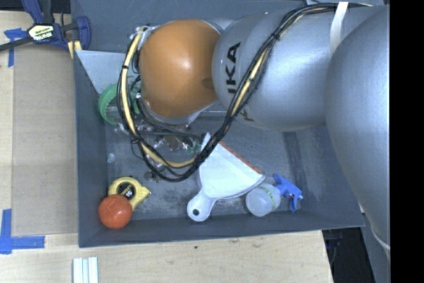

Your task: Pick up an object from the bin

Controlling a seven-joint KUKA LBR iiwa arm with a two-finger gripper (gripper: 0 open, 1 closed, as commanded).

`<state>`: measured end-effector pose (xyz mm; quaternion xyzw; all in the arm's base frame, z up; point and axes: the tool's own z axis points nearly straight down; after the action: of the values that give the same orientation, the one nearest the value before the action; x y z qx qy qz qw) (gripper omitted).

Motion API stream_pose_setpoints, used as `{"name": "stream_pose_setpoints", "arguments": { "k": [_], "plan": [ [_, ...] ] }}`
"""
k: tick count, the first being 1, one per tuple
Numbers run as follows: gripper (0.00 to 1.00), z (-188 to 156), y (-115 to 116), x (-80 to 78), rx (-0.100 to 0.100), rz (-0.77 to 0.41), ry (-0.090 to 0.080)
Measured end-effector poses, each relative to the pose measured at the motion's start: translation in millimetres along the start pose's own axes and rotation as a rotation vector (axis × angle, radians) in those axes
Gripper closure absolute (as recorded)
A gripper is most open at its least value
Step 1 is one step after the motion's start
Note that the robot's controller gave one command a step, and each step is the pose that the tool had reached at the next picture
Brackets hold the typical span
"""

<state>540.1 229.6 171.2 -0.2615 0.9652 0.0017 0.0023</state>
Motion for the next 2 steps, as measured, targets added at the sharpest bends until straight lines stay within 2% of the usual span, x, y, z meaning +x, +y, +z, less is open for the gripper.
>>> {"name": "stream_pose_setpoints", "arguments": {
  "k": [1, 2],
  "plan": [
    [1.0, -0.7, -3.3, 0.3, 0.002, 0.007, 0.0],
    [1.0, -35.4, -32.6, 7.5, 0.005, -0.283, -0.007]
  ]
}}
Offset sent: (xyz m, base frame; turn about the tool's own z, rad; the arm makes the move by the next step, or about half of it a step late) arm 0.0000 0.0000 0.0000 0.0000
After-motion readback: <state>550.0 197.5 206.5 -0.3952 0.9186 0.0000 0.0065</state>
